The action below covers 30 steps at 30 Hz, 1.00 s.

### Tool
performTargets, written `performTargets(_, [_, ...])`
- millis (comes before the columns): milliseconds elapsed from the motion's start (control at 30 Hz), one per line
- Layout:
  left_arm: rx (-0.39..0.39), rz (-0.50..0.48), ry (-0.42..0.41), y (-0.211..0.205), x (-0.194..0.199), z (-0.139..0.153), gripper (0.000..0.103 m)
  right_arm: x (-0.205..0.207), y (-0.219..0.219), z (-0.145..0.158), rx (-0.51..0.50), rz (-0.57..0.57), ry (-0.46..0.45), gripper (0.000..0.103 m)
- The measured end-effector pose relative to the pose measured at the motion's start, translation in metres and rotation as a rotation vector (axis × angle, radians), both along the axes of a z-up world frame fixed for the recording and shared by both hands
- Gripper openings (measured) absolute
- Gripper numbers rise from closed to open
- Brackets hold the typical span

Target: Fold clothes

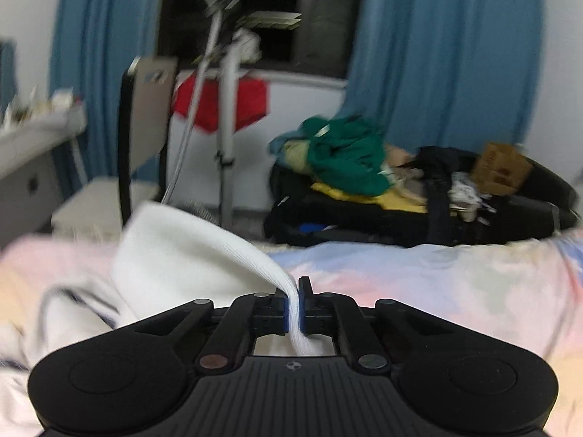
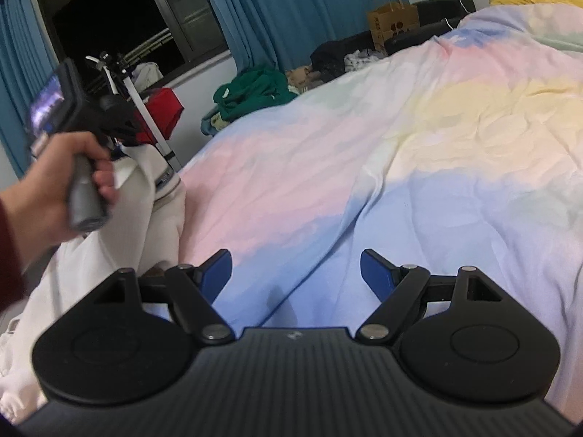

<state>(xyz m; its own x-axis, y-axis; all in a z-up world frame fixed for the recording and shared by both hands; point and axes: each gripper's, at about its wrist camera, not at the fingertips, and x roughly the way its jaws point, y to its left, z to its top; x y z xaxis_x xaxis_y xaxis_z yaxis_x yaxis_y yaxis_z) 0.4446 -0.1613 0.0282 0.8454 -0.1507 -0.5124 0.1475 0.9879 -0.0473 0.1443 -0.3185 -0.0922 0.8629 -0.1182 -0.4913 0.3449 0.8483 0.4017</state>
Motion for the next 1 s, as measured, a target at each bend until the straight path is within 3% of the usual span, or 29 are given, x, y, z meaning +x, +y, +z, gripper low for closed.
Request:
performTargets(133, [0.058,-0.141,-0.073,0.005,-0.064,0.033,0.004,-0.004,0.0,0.003,-0.015,-0.006,-0.013,0.08])
performTargets(300, [0.037,-0.299,-0.093,0.031,-0.174,0.05,0.003,-0.013,-0.001,0.014,-0.039,-0.034,-0.042,0.08])
performTargets(367, [0.029,-0.342,-0.087,0.047,-0.222,0.042,0.003,-0.018,-0.003,0.019,-0.049,-0.049,-0.056,0.08])
performTargets(500, [-0.006,-0.4,0.004,0.081,-0.3,-0.005,0.003,-0.028,-0.004,0.028,-0.069,-0.069,-0.075,0.08])
performTargets(567, [0.024,-0.399,0.024,0.094,-0.325,-0.035,0.003,-0.035,-0.004,0.032,-0.073,-0.073,-0.087,0.08])
performTargets(667, [-0.003,-0.359,0.079,0.116,-0.342,-0.076,0.004,-0.042,-0.005,0.033,-0.056,-0.064,-0.087,0.08])
performTargets(767, [-0.018,-0.324,0.129,0.133,-0.348,-0.105,0.004,-0.046,-0.008,0.031,0.03,-0.022,-0.08,0.08])
performTargets(900, [-0.002,-0.328,0.113,0.142,-0.358,-0.11,0.005,-0.046,-0.013,0.019,0.221,0.075,-0.054,0.081])
performTargets(1000, [-0.047,-0.315,0.128,0.144,-0.361,-0.11,0.005,-0.042,-0.012,0.011,0.337,0.137,-0.043,0.081])
